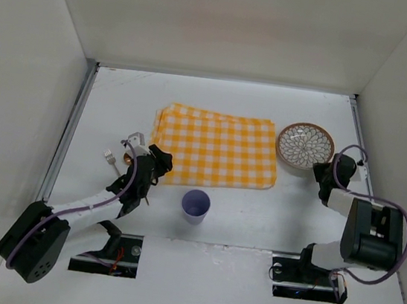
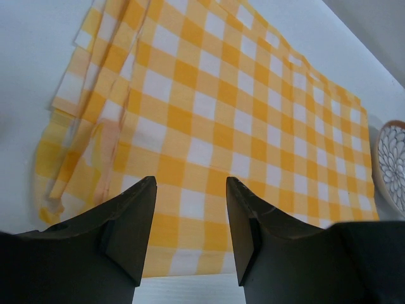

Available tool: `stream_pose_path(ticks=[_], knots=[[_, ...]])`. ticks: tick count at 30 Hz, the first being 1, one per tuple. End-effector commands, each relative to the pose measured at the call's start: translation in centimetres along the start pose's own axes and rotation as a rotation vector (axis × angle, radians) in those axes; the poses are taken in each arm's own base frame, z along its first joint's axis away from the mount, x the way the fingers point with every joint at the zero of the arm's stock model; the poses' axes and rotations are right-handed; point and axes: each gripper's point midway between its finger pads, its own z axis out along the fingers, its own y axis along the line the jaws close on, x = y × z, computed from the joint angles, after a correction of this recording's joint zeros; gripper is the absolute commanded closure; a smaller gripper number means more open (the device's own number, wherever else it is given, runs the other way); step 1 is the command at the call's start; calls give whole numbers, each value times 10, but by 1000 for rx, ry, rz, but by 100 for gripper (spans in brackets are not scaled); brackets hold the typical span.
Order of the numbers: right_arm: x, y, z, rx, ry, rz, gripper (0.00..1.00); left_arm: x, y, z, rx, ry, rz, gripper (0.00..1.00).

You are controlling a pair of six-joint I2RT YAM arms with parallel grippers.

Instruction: Set the dinner table for one person

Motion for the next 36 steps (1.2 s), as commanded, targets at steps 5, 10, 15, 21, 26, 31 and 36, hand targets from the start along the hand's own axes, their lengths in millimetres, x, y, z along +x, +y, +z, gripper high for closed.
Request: stream_pose_path(ticks=[5,10,15,21,26,31,36], knots=[[-70,103,-75,-364,-182,55,95,-18,-7,-1,38,-76,-51,54],[-57,156,-126,-515,-134,-27,94,-19,-5,-3,38,-79,-60,54],[22,194,-148,-633,84,-101,94,-22,-1,-3,28,-94,-66,54],[130,226,-164,-712,351,-167,93,-28,5,-8,26,-134,-82,55],[193,240,-172,-744,495,-193,93,-32,7,-12,24,-154,-86,55],[225,239,-169,-729,552,-216,93,-26,8,-8,15,-128,-76,54],[240,239,-155,-704,563,-224,93,-21,4,-5,20,-108,-67,54]])
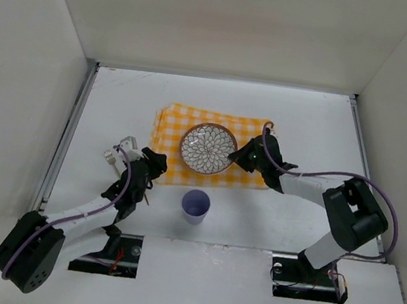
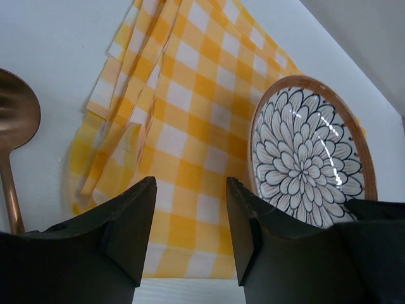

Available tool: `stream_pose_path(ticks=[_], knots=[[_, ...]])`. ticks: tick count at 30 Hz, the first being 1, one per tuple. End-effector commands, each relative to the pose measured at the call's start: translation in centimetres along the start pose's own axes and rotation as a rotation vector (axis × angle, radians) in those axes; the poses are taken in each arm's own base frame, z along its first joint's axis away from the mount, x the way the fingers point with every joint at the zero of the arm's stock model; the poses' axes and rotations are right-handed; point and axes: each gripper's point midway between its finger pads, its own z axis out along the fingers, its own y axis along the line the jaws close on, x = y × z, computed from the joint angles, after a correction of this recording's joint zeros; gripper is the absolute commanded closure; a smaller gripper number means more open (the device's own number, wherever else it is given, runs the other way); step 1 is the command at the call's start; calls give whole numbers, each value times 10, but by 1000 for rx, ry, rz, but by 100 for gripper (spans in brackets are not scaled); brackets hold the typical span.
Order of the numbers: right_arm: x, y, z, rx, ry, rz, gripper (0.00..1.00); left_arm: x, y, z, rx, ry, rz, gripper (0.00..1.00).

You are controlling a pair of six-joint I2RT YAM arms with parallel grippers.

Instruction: Set the dinner table for one person

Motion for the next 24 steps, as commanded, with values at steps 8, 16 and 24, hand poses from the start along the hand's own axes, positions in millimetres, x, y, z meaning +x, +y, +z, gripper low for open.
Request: stream_pose_path(ticks=[8,16,24], knots=[[-46,84,14,-268,-119,81,91,-8,-12,4,32,-25,-23,54],[-38,51,23,-169,-122,117,49,-6,-14,3,41,-14,-27,54],[-40,26,-7,-46,-153,4,36,-13,-14,2,42,-37,-34,54]])
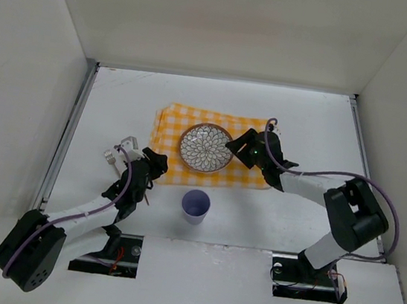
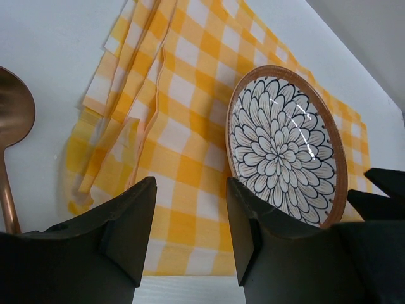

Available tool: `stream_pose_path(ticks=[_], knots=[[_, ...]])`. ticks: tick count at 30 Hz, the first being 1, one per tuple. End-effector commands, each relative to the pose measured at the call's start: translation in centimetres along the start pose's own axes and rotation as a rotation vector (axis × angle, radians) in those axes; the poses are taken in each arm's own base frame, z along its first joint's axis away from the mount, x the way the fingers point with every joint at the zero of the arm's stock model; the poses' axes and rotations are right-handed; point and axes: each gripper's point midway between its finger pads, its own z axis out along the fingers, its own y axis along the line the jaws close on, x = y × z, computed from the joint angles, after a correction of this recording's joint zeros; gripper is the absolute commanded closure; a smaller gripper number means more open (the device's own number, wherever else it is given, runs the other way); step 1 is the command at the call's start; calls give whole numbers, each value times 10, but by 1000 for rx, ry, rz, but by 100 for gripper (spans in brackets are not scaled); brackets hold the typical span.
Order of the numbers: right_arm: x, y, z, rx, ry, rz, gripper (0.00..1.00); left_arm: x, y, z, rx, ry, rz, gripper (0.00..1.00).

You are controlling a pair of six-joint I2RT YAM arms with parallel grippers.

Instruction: Set the dinner table for one person

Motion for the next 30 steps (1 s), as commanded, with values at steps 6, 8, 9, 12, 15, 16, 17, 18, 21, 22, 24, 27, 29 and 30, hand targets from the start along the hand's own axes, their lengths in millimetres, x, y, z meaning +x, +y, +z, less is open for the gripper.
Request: stream_pose_path(ticks=[6,8,9,12,15,16,17,18,21,22,24,27,29,30], knots=[[-6,-9,-74,38,-75,-230,40,-20,-13,2,22,-49,-32,55],[0,-1,-100,24,-79,-309,55,-19,-13,3,8,-43,-22,57],[4,6,-112,8,-69,-363,65,-19,-12,5,-1,-41,-21,58],[28,40,-148,-83,-3,-537,82,-15,-13,7,-1,-24,-21,59],[53,66,-174,-134,80,-669,81,-16,-16,5,10,-29,-24,59],[60,70,-178,-129,109,-708,79,-17,-15,4,12,-34,-27,59],[69,74,-180,-120,138,-747,75,-18,-14,4,9,-37,-28,59],[78,77,-181,-114,159,-790,70,-19,-12,4,6,-36,-30,59],[103,84,-178,-106,196,-903,54,-22,-14,1,19,-46,-38,57],[109,84,-176,-98,205,-921,52,-22,-14,1,18,-50,-38,57],[115,83,-172,-78,226,-939,48,-22,-13,1,13,-51,-37,56],[120,78,-167,-56,240,-962,46,-20,-14,2,17,-43,-35,56],[122,76,-163,-48,240,-964,46,-22,-16,0,24,-49,-37,56],[124,74,-161,-43,244,-966,47,-22,-15,0,21,-51,-37,55]])
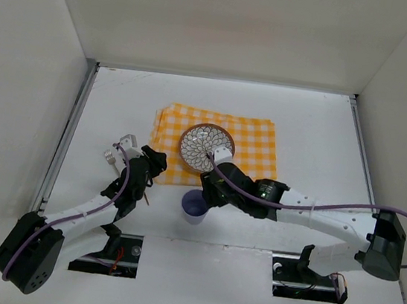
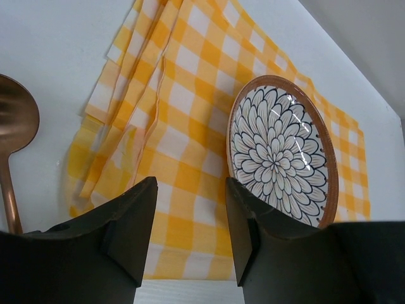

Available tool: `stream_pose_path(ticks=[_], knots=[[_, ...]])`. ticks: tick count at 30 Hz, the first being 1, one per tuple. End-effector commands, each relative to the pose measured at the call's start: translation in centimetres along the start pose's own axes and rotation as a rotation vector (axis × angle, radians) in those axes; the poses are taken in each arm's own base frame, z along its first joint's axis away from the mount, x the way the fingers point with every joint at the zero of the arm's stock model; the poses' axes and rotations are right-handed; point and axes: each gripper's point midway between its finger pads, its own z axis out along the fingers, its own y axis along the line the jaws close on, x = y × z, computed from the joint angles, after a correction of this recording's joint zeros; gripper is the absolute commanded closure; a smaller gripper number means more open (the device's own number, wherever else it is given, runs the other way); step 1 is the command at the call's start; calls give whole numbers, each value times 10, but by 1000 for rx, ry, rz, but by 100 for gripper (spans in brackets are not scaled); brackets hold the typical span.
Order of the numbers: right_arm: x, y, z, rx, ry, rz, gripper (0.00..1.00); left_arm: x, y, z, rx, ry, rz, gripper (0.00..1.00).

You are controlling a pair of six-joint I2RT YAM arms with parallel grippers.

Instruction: Set the dinner table for one person

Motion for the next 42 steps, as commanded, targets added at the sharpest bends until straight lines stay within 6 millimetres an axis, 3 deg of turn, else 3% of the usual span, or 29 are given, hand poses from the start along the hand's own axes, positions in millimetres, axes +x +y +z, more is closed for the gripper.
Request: stream_pose_path(ticks=[1,5,9,13,16,19,23,26,30,37,42], knots=[[-14,-1,-3,24,-34,-18,48,-13,-12,0,31,-43,-30,55],[-11,2,10,33,-17,-32,65,-13,-13,0,36,-37,-35,55],[-28,11,5,2,-69,-1,87,-13,-9,0,23,-42,-36,55],[-57,13,-17,-38,-162,44,91,-13,-13,-1,36,-41,-41,55],[-93,-5,-39,-55,-272,127,91,-15,-10,-1,29,-47,-43,55],[-131,-46,-53,-4,-389,209,91,-13,-13,-2,40,-39,-48,54],[-174,-140,-46,175,-492,352,91,-10,-13,0,34,-35,-40,54],[-187,-209,-32,327,-507,438,91,-7,-14,0,39,-17,-37,54],[-190,-279,-8,474,-472,513,91,-10,-13,0,35,-28,-41,54],[-187,-337,14,567,-423,565,91,-8,-12,-1,36,-21,-41,54],[-171,-354,35,594,-356,568,90,-6,-13,0,34,-13,-41,54]])
